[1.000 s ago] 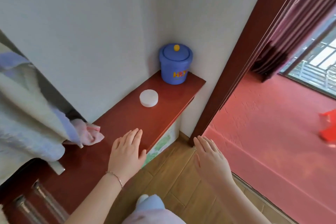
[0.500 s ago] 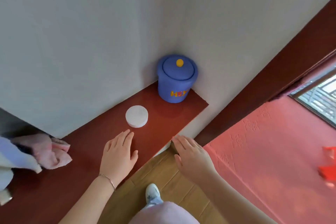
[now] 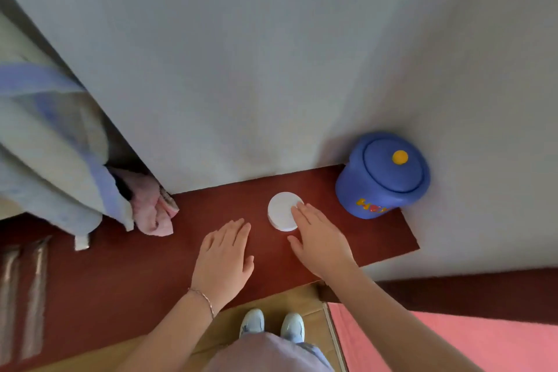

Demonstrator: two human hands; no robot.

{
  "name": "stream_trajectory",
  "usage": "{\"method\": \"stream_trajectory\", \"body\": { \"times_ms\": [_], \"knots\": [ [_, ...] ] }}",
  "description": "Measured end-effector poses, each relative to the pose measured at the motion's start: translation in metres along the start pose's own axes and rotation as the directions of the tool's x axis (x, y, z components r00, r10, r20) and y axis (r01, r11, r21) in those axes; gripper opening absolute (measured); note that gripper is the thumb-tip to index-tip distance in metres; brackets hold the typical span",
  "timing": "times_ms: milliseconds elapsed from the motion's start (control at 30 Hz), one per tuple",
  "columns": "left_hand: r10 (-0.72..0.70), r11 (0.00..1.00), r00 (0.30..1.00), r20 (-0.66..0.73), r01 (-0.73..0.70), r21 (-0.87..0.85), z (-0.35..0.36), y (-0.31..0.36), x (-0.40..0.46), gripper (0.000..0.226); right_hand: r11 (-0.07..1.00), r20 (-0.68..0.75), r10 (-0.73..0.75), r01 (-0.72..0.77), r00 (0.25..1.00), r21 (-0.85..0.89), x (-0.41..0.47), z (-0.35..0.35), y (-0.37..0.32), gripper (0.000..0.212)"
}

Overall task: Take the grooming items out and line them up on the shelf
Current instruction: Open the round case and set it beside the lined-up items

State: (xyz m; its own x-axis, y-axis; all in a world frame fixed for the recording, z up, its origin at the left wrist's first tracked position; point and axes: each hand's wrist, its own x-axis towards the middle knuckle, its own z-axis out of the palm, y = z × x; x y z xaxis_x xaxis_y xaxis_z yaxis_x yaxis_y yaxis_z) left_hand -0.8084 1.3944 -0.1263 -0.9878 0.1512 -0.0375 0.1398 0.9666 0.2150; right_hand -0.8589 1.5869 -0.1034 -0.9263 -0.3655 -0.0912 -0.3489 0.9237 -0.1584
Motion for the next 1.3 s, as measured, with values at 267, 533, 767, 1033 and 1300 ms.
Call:
{"method": "stream_trajectory", "body": {
  "times_ms": [267,533,767,1033,1300],
  "knots": [
    [-0.302,0.845,0.950,0.074,0.303,-0.441,0.000,0.013,-0.005,0.051,0.999,0.258,0.007,-0.021,0.966,0.049,0.052,0.000,0.001,0.080],
    [-0.489,0.225,0.783,0.385,0.539,-0.812,-0.014,0.025,0.013,0.031,0.977,0.306,-0.136,0.077,0.942,0.198,0.053,-0.005,0.005,0.082],
    [-0.212,-0.590,0.703,0.679,0.462,-0.662,-0.031,0.033,0.018,0.052,0.814,0.187,-0.385,0.237,0.904,0.530,0.024,-0.039,-0.025,0.079],
    [-0.249,-0.642,0.718,0.650,0.380,-0.665,-0.041,0.037,0.015,0.065,0.818,0.159,-0.374,0.244,0.914,0.520,0.019,-0.052,-0.040,0.079],
    [-0.002,-0.510,0.749,0.662,0.569,-0.645,-0.057,0.018,0.003,0.076,0.677,0.246,-0.235,-0.023,0.940,0.735,0.031,-0.079,-0.038,0.039]
  ]
}}
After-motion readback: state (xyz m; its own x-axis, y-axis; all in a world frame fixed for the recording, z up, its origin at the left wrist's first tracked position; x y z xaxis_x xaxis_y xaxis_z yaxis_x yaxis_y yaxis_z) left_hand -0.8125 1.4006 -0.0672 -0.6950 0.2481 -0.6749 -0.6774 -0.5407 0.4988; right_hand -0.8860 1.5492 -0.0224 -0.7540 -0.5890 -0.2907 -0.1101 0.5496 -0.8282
